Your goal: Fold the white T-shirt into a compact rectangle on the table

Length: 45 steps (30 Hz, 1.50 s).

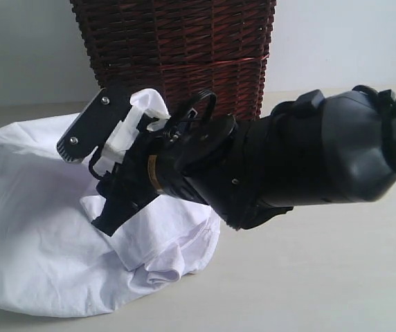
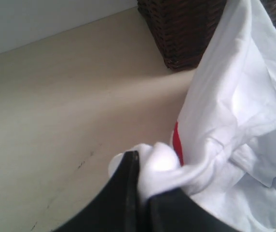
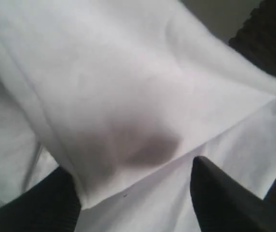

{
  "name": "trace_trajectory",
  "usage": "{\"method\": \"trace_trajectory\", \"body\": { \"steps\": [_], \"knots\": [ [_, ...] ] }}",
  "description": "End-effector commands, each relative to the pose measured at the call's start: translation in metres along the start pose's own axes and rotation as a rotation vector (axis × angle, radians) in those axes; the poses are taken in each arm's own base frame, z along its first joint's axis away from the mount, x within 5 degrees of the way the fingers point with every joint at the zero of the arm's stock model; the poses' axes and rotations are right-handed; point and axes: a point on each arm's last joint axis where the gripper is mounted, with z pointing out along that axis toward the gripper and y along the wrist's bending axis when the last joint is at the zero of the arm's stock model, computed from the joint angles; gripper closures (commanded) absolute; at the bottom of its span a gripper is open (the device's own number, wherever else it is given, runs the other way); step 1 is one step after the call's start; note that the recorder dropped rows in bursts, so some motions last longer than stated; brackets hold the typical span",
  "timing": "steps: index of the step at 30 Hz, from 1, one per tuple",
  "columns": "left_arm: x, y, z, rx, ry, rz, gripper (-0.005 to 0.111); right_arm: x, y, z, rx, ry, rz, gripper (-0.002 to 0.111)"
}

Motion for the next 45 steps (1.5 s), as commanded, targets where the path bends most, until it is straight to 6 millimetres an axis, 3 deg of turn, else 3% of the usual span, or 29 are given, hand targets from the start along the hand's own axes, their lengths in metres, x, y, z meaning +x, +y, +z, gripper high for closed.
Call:
{"method": "trace_trajectory", "body": {
  "steps": [1, 5, 10, 16, 24, 28, 32, 33, 37, 42, 44, 45],
  "knots": [
    [-0.003, -0.001, -0.001, 0.01, -0.019, -0.001, 0.107, -0.001, -0.003, 0.003, 0.055, 0.005, 0.032, 0.056],
    [-0.002, -0.001, -0.001, 0.013, -0.012, -0.001, 0.107, 0.008, -0.005, 0.011, 0.125, 0.041, 0.019, 0.075],
    [-0.002, -0.002, -0.001, 0.022, -0.005, 0.003, 0.107, 0.007, -0.008, 0.01, 0.146, 0.038, 0.016, 0.108],
    [-0.002, -0.002, -0.001, 0.021, -0.005, 0.006, 0.107, -0.005, -0.02, -0.007, 0.207, 0.016, -0.076, 0.108],
    [-0.017, -0.006, -0.003, 0.067, -0.162, 0.027, 0.107, -0.042, -0.058, -0.083, 0.32, -0.053, -0.152, 0.108],
    [-0.049, -0.002, -0.027, 0.062, -0.313, 0.059, 0.107, -0.054, -0.082, -0.128, 0.453, -0.068, -0.245, 0.108],
    [-0.095, 0.014, -0.077, -0.05, -0.513, 0.158, 0.107, -0.062, -0.106, -0.172, 0.571, -0.089, -0.296, 0.108],
    [-0.118, 0.024, -0.105, -0.119, -0.605, 0.176, 0.107, -0.072, -0.121, -0.193, 0.625, -0.133, -0.255, 0.108],
    [-0.149, 0.04, -0.139, -0.269, -0.701, 0.228, 0.107, -0.095, -0.146, -0.221, 0.68, -0.219, -0.186, 0.108],
    [-0.171, 0.047, -0.136, -0.42, -0.599, 0.371, 0.107, -0.115, -0.156, -0.243, 0.663, -0.232, -0.208, 0.108],
    [-0.175, 0.043, -0.116, -0.433, -0.504, 0.486, 0.107, -0.114, -0.155, -0.238, 0.651, -0.146, -0.324, 0.108],
    [-0.176, 0.034, -0.099, -0.402, -0.427, 0.625, 0.107, -0.109, -0.153, -0.227, 0.614, -0.068, -0.359, 0.108]
  ]
}}
